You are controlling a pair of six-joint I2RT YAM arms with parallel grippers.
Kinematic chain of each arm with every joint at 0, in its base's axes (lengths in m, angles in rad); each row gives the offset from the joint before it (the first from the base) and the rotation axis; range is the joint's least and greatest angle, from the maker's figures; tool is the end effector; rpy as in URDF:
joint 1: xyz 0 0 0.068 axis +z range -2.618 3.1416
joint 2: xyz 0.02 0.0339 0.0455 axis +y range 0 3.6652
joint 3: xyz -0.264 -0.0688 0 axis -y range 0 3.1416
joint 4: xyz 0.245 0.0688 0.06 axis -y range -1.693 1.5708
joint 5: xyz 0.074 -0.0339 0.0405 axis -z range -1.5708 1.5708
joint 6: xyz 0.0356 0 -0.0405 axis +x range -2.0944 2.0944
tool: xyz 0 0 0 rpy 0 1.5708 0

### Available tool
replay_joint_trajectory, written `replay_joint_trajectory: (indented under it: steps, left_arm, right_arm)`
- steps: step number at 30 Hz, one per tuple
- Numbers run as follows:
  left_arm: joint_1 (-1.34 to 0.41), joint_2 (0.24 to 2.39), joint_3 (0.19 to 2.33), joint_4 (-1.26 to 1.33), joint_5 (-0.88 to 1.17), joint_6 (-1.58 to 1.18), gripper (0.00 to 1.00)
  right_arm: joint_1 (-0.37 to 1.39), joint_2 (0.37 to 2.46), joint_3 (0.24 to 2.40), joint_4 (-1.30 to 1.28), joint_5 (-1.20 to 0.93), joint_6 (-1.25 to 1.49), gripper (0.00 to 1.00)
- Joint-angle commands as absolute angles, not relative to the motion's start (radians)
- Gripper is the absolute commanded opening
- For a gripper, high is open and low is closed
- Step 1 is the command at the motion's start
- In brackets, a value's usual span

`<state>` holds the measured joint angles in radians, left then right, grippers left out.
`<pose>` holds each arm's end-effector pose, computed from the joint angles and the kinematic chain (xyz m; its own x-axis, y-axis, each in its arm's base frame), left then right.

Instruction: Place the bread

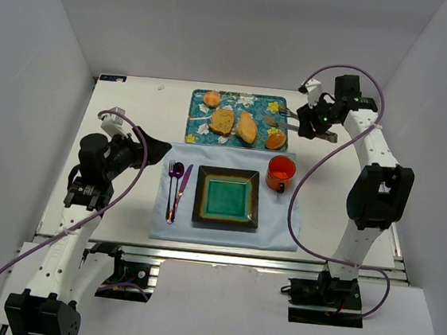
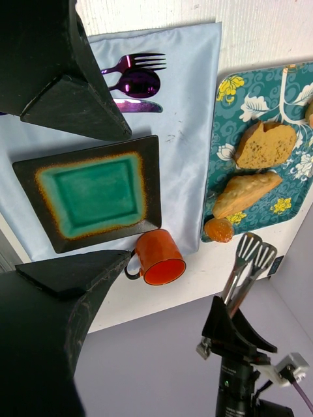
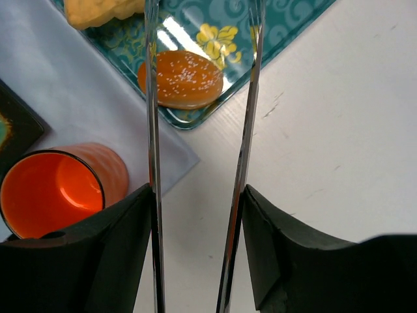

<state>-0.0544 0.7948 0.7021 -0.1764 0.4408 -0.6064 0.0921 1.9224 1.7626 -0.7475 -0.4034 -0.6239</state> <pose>0.1859 -0.0253 0.3108 -0.4802 -0.4900 -0.7275 0.2266 0.7319 -0.6426 0.4250 0.0533 0.2975 -0.4467 -0.5809 -0.6805 -0.7223 0.6829 -0.1088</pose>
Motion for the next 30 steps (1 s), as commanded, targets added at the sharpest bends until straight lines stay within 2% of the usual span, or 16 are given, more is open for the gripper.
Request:
replay_joint_trajectory:
  steps: [1,11,30]
  left_arm:
    - [-0.054,0.790,0.724,-0.178,0.436,-0.592,0.77]
    - [-0.052,0.779,0.704,-0.169,0.439,-0.597,0.77]
    - [-0.054,0.775,0.701,-0.170,0.433,-0.594,0.77]
  right_arm:
    - [0.089,1.933,1.855,-0.818,-0.419,-0.813,0.60]
    - [0.112,1.970,1.914,-0.953,-0.359,-1.058,0.61]
    - [0.160,1.971,1.847,-0.919,-0.253,-1.154,0.63]
